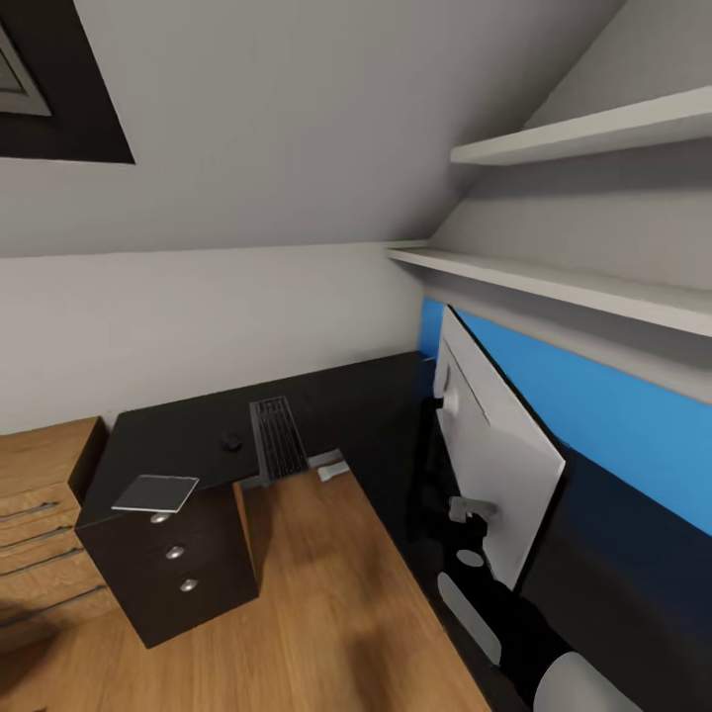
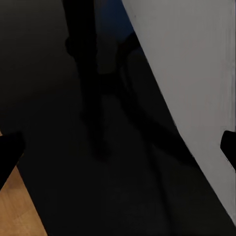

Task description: In the bedroom, organize the workspace by keeping the computer under the desk, ensuring the monitor is on the desk, placing the keyboard on the desk next to the monitor, placing the mouse on the desk next to the keyboard, moving the folder from the swivel chair onto the desk next to the mouse, stacking the notebook on top of the folder with the pen on top of the notebook, and positioning the swivel chair next to the desk.

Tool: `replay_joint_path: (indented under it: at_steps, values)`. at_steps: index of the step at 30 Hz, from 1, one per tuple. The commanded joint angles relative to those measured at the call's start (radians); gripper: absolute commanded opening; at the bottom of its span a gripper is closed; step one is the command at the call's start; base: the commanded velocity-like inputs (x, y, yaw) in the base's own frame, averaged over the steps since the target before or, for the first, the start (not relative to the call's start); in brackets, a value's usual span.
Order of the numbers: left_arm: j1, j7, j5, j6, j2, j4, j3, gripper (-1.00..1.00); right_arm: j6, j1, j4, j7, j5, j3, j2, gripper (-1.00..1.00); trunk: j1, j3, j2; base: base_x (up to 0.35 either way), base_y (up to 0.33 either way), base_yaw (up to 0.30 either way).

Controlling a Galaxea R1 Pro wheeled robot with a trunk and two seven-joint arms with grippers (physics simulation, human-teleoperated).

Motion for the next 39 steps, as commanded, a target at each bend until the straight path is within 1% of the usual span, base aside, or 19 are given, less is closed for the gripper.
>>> replay_joint_path:
  at_steps: [1, 14, 29, 39]
  values:
    - [0.000, 0.007, 0.008, 0.004, 0.001, -0.003, -0.002, 1.00, 0.007, -0.001, -0.002, -0.009, -0.002, 0.005, -0.001, 1.00, 0.000, -0.001, -0.001, 0.000, 0.000, -0.249]
    - [0.000, 0.007, 0.008, 0.004, 0.001, -0.003, -0.002, 1.00, 0.007, -0.001, -0.002, -0.009, -0.003, 0.004, -0.001, 1.00, 0.000, 0.006, -0.001, 0.000, 0.000, -0.249]
    - [0.000, 0.007, 0.008, 0.004, 0.002, -0.003, -0.001, 1.00, 0.005, -0.001, -0.003, -0.009, -0.004, 0.000, 0.000, 1.00, 0.000, 0.007, -0.001, 0.000, 0.000, -0.041]
    - [0.000, 0.007, 0.008, 0.003, 0.002, -0.004, 0.000, 1.00, 0.005, -0.001, -0.003, -0.009, -0.004, -0.001, -0.001, 1.00, 0.000, 0.007, -0.001, 0.000, 0.000, -0.237]
